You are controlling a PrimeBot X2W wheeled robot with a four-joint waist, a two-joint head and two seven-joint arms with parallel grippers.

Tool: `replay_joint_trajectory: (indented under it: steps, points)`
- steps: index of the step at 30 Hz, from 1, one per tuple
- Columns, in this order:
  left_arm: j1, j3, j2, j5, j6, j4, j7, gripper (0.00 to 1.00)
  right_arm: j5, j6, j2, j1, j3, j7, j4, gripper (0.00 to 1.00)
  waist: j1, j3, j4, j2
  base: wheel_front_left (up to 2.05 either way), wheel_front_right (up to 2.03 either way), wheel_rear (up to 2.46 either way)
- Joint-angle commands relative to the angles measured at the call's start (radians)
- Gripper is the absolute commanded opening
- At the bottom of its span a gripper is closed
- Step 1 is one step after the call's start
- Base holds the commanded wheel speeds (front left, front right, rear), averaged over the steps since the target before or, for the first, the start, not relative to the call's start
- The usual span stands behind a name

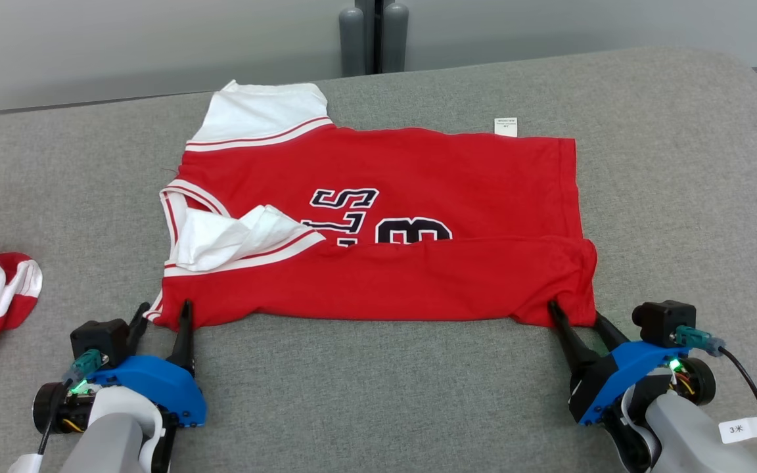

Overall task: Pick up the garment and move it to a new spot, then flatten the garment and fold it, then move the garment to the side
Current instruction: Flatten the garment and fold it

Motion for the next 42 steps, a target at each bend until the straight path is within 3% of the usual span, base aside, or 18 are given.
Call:
replay_joint_trajectory:
  steps: [1,2,12,28,38,39,40,41,42]
  points:
    - [0.013,-0.011,-0.010,-0.005,-0.004,0.025,0.011,0.17,0.000,0.000,0.012,0.000,0.010,0.003,0.020,0.00,0.0001,-0.004,0.002,0.0001,0.00,0.00,0.00]
    - [0.012,-0.012,-0.012,-0.008,-0.005,0.027,0.011,0.00,0.002,0.000,0.013,-0.001,0.008,-0.001,0.025,0.00,0.0001,-0.009,0.003,0.0001,0.00,0.00,0.00]
    - [0.098,0.040,-0.023,-0.035,-0.005,-0.100,0.006,0.00,0.028,0.000,-0.029,0.055,-0.009,-0.023,-0.018,0.00,0.0001,-0.080,0.016,0.0001,0.00,0.00,0.00]
    - [0.470,0.093,-0.082,0.008,0.033,-0.445,0.006,0.00,-0.015,0.000,-0.093,0.336,-0.129,-0.021,-0.244,0.00,0.0001,-0.188,0.086,0.0001,0.00,0.00,0.00]
    - [0.586,0.083,-0.087,0.017,0.072,-0.550,0.017,0.00,-0.076,0.000,-0.070,0.473,-0.229,0.091,-0.379,0.00,0.0001,-0.193,0.093,0.0001,0.00,0.00,0.00]
    - [0.588,0.080,-0.085,0.021,0.075,-0.551,0.018,0.07,-0.083,0.000,-0.065,0.481,-0.235,0.103,-0.388,0.00,0.0001,-0.192,0.093,0.0001,0.00,0.00,0.00]
    - [0.587,0.078,-0.083,0.026,0.082,-0.550,0.017,0.55,-0.090,0.000,-0.059,0.486,-0.244,0.109,-0.398,0.22,0.0001,-0.192,0.093,0.0001,0.00,0.00,0.00]
    - [0.585,0.077,-0.084,0.028,0.084,-0.548,0.016,1.00,-0.097,0.000,-0.054,0.491,-0.252,0.116,-0.405,0.67,0.0001,-0.192,0.092,0.0001,0.00,0.00,0.00]
    - [0.580,0.080,-0.086,0.029,0.086,-0.548,0.014,1.00,-0.106,0.000,-0.049,0.497,-0.262,0.119,-0.410,1.00,0.0001,-0.192,0.091,0.0001,0.00,0.00,0.00]
